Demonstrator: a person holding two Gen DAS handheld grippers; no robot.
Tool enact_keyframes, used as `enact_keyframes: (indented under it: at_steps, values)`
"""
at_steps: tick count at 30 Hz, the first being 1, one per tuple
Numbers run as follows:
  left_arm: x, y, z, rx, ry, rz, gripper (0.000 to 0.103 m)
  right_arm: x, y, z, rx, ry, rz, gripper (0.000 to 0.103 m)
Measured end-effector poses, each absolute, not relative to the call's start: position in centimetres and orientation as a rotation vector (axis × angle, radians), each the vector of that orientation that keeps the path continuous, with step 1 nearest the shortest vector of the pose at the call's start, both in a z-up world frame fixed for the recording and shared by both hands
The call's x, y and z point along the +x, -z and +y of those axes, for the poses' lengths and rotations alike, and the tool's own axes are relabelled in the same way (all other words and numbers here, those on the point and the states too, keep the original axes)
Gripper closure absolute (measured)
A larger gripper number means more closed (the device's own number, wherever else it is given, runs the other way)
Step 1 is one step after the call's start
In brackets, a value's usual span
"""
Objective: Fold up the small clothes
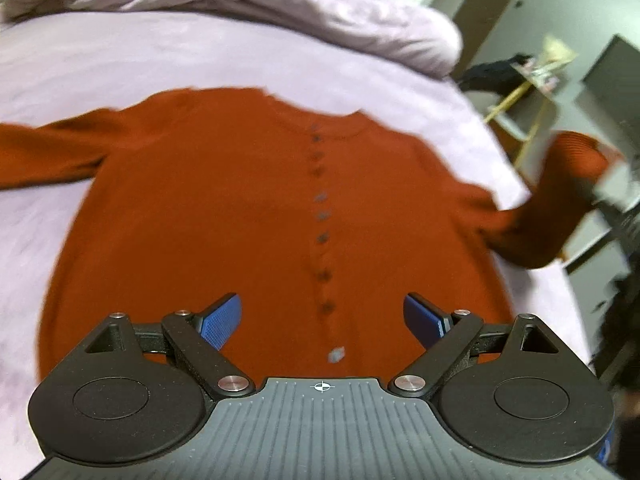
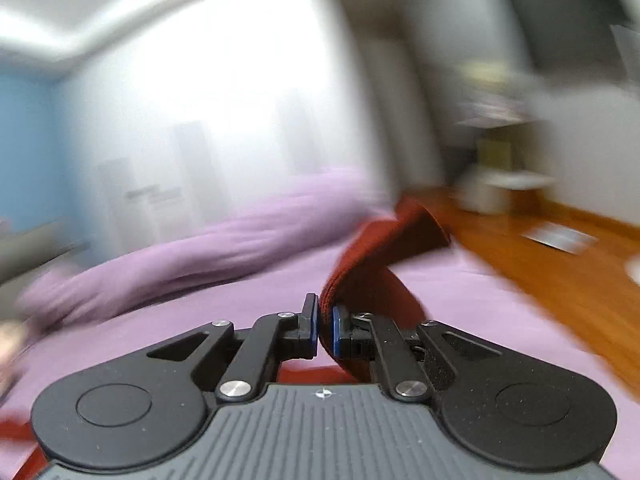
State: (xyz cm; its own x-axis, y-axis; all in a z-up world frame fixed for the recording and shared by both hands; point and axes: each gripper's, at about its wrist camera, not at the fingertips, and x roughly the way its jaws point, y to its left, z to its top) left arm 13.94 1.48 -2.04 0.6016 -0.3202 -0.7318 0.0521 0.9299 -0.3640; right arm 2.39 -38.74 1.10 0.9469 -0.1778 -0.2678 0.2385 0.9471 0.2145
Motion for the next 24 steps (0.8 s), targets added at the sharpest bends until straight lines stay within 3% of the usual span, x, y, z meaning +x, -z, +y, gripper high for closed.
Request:
enact_keyframes:
  at_steps: [1, 4, 9, 14, 21, 24]
  values:
    - [14.6, 2.2, 1.3, -0.338, 0.247, 0.896, 0.011, 2.9, -0.7, -36.0, 0.213, 0.119, 0.276, 0.094]
    - [16.6, 3.2, 0.9, -0.380, 0.307, 0.910, 0.011, 4.3, 2.0, -30.9, 0.189, -0.037, 0.430, 0.065]
    - [20.3, 6.0, 0.0, -0.439, 0.321, 0.975, 0.013, 3.9, 7.0, -29.0, 0.308, 0.048, 0.611, 0.065]
    - [22.9, 8.8, -0.8, -0.608, 0.370, 1.053, 0.023, 1.5, 10.0, -31.5, 0.473, 0.141, 0.686, 0.066]
    - [25.2, 11.2, -2.3, -0.660, 0.358, 1.113, 0.034, 0.2, 12.1, -31.7, 0.511, 0.146, 0.655, 0.066]
    - [26.0, 11.9, -2.4, -0.693, 0.343, 1.126, 0.053, -0.2, 11.9, -31.7, 0.517, 0.148, 0.645, 0.066]
